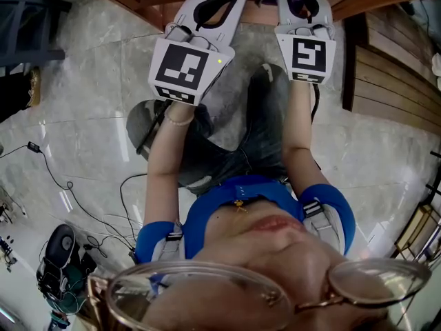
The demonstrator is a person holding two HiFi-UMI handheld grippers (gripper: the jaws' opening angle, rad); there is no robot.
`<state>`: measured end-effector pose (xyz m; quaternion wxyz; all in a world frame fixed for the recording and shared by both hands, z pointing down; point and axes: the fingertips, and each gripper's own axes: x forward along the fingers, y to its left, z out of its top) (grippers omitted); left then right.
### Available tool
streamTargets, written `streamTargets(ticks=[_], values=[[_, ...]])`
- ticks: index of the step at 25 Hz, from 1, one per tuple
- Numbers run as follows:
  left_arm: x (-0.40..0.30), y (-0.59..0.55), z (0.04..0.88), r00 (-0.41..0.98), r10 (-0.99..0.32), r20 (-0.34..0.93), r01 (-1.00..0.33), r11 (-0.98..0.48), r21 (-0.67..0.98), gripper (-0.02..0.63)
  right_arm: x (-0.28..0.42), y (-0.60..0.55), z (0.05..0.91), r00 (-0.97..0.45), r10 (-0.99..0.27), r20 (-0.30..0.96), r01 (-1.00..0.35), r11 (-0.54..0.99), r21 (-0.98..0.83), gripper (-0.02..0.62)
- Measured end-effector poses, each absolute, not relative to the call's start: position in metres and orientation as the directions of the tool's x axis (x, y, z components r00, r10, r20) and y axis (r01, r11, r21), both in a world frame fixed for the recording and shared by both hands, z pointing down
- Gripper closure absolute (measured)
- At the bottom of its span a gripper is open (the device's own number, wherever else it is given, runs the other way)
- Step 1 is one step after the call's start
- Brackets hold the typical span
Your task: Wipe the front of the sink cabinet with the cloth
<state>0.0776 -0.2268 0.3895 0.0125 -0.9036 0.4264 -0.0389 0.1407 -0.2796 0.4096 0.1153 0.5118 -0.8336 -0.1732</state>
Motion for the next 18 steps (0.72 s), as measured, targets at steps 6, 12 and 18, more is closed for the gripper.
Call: streamTargets(ticks=[6, 12, 18], values=[[0.083, -0.229, 0.393, 0.634, -0.77, 0.067, -0.769, -0.637, -0.057, 0.605, 0.143, -0.283, 0.428, -0.43, -0.902, 0.039, -0.81, 0.405, 0.425, 0.538], [0.09, -0.228, 0.393, 0.64, -0.766, 0.07, -0.763, -0.643, -0.063, 0.604, 0.145, -0.282, 0.426, -0.43, -0.902, 0.027, -0.808, 0.398, 0.435, 0.538], [0.09, -0.228, 0.395, 0.647, -0.759, 0.074, -0.757, -0.651, -0.062, 0.606, 0.153, -0.283, 0.426, -0.415, -0.909, 0.031, -0.808, 0.384, 0.447, 0.538]])
